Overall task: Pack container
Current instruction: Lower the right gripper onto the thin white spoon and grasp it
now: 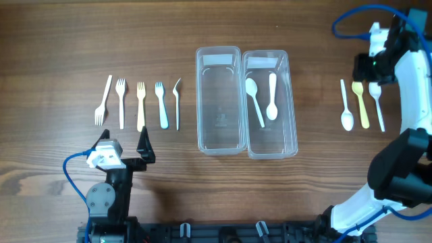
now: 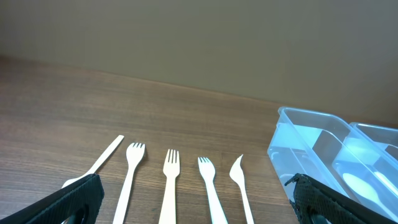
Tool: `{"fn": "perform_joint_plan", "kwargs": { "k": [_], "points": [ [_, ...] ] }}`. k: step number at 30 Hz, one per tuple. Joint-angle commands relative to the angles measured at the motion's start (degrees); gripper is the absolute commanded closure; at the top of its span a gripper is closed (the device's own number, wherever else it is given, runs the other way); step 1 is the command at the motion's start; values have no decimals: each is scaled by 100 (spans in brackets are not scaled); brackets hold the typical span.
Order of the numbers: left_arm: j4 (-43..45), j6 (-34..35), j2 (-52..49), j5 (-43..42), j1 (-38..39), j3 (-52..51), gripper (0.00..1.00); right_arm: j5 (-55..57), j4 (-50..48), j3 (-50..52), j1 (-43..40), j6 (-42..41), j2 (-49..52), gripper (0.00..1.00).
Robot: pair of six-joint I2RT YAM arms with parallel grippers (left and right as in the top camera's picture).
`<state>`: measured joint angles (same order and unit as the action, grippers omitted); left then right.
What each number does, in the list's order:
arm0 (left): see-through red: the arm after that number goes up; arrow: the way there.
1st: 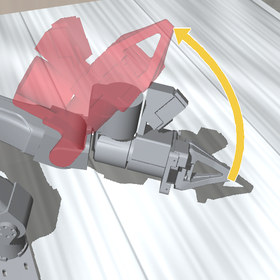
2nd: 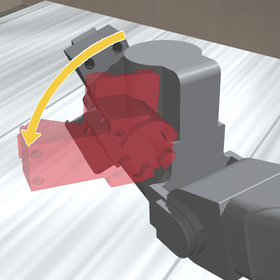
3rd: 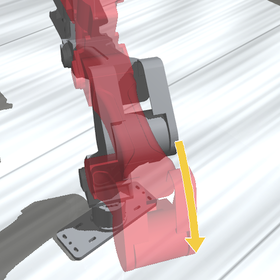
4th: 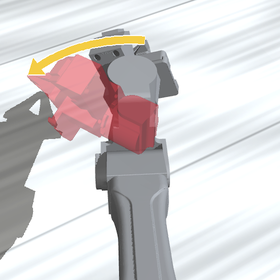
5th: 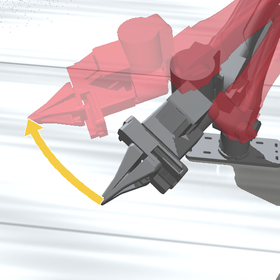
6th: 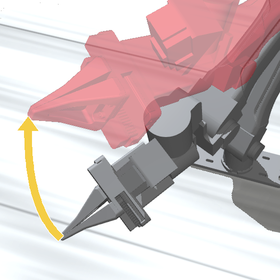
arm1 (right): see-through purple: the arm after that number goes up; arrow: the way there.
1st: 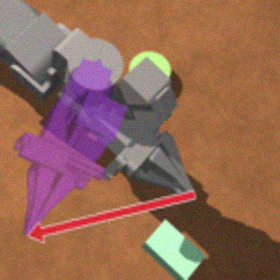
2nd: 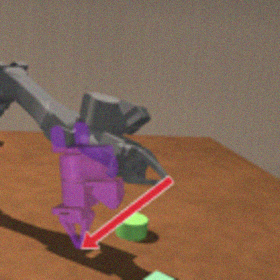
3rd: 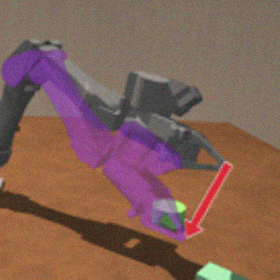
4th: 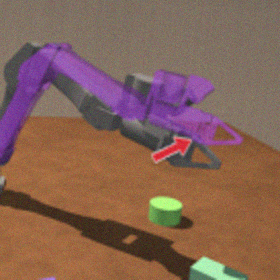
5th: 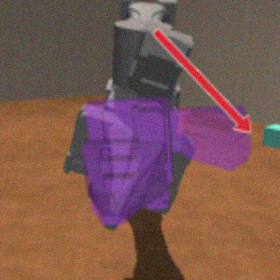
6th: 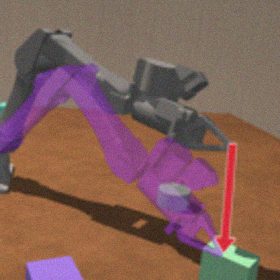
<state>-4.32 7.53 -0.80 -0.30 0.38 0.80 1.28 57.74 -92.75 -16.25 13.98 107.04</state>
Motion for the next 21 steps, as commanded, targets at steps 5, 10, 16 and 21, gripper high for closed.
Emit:
{"fn": "perform_joint_plan", "kwargs": {
  "k": [5, 10, 16, 21],
  "points": [
    [2, -131, 42, -68, 26, -44, 0, -131, -715, 1082, -20, 378, 140, 42],
    [2, -131, 42, -68, 26, -44, 0, -129, -1163, 1648, -28, 92, 142, 42],
    [2, -131, 42, -66, 26, -44, 0, -103, -1541, 2138, -35, -59, 151, 43],
    [2, -131, 42, -68, 26, -44, 0, -87, -1775, 2153, -50, -229, 151, 47]
  ]
}}
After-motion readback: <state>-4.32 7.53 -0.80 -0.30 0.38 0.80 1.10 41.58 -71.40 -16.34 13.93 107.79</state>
